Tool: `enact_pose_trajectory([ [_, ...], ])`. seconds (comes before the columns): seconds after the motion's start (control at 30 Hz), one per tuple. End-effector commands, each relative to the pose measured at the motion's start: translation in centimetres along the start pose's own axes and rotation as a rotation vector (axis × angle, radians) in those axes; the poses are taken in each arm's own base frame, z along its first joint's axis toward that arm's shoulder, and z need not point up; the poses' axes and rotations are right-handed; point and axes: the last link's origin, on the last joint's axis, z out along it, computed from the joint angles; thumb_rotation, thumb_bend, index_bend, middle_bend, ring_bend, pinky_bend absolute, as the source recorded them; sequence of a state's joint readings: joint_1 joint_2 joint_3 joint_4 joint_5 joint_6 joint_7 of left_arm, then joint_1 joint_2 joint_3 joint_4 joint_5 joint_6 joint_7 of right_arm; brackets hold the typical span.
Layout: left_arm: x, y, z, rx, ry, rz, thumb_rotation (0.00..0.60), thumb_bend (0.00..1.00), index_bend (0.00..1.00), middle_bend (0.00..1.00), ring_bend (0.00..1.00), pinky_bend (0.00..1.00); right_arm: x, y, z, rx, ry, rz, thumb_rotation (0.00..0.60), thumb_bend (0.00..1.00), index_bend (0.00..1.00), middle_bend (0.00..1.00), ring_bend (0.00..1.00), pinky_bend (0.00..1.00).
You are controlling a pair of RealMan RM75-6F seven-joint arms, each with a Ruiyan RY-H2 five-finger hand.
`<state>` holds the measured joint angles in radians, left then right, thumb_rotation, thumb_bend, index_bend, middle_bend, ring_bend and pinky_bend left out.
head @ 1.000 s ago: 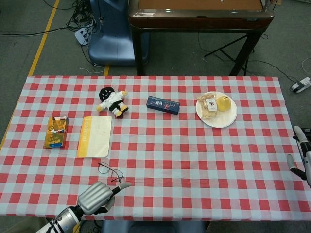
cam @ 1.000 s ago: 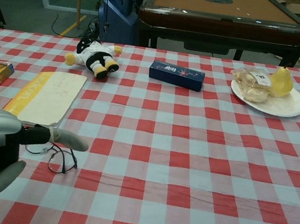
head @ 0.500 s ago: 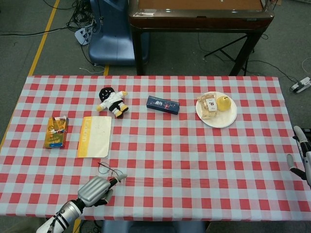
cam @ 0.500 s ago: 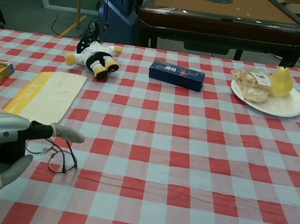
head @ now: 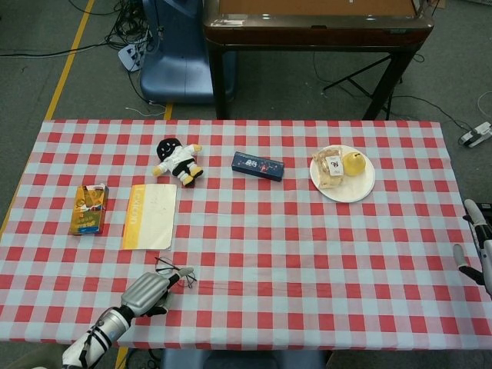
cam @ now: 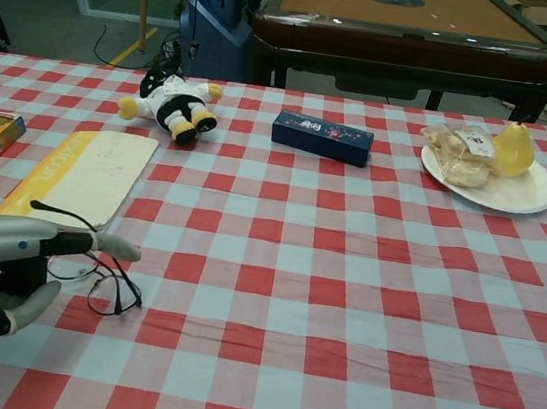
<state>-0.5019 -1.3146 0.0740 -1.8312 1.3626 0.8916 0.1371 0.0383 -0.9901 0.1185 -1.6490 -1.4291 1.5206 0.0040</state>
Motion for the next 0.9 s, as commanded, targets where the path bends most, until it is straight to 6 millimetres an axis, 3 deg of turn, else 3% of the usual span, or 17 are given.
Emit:
enact_pose_trajectory([
  [0.03, -0.2, -0.5, 0.6, 0.013, -0.02, -0.027, 0.6, 0.78, 0.08, 1.0, 0.95, 0.97, 0.0, 0.0, 0.0, 0.0, -0.001, 0.0, 0.6, 0.41, 0.0, 0.28, 0.2, 0.18],
  [0.27, 0.0, -1.3, 1.3, 0.035, -0.023, -0.111, 0.6, 0.78, 0.08, 1.0, 0.95, 0.97, 0.1, 0.0, -0.1, -0.002, 0.002, 0.0, 0.6, 0.41, 0.0, 0.28, 0.2, 0.18],
  [0.57, 2.0, -1.4, -0.5, 0.019, 0.058, -0.092, 0.6, 0.78, 0.07, 1.0, 0.95, 0.97, 0.1, -0.1, -0.1, 0.001, 0.002, 0.002, 0.6, 0.41, 0.0, 0.28, 0.2, 0.18],
  [0.9, 1.0, -1.9, -2.0, 0.048, 0.035, -0.061, 0.6, 0.78, 0.07, 1.0, 0.95, 0.97, 0.0, -0.1, 0.1, 0.006, 0.0, 0.004, 0.6, 0.41, 0.0, 0.28, 0.2, 0.18],
])
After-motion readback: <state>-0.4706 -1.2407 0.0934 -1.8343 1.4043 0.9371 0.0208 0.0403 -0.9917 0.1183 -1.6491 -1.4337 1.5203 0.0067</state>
